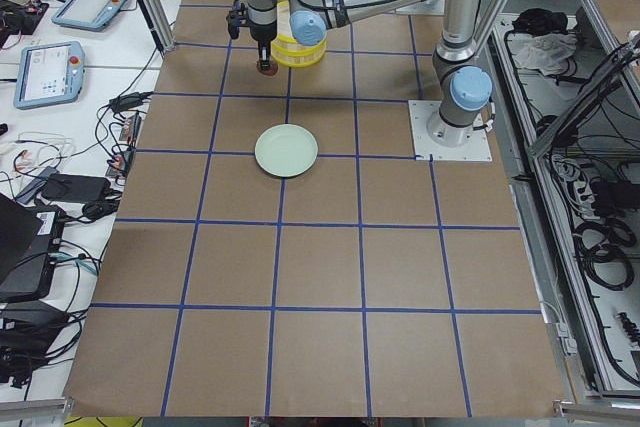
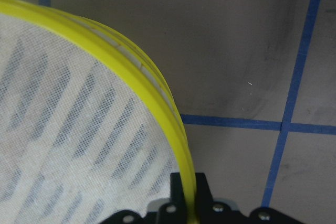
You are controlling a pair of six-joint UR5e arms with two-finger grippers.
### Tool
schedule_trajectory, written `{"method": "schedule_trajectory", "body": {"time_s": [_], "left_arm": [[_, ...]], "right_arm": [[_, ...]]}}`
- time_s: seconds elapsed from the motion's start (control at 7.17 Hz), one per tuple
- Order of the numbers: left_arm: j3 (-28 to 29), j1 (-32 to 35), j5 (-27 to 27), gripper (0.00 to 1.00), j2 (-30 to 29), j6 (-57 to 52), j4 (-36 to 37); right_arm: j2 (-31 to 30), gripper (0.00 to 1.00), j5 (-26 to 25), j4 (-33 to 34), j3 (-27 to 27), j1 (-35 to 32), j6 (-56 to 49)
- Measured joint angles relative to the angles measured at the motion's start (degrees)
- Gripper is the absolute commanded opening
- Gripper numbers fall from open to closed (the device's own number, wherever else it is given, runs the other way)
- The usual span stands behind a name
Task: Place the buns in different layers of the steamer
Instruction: 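Carry the brown bun over the steamer with the left gripper while the right rises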
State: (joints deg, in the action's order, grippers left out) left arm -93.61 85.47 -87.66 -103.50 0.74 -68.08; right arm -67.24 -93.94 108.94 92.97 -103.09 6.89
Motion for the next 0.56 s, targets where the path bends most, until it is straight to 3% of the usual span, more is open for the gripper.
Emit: {"method": "schedule_trajectory", "body": {"time_s": [0.28,0.56], "left_arm": [[0.0,2.5,1.5,0.00,1.0,3.7,0.1],[0.0,6.3,4.2,0.00,1.7,9.4,0.4]], "right_arm": [[-0.7,1.00,0.1,-0.2,-0.1,0.0,-0.3],[-5.4,1.00,0.1,-0.5,-0.8,0.3,-0.8]]}}
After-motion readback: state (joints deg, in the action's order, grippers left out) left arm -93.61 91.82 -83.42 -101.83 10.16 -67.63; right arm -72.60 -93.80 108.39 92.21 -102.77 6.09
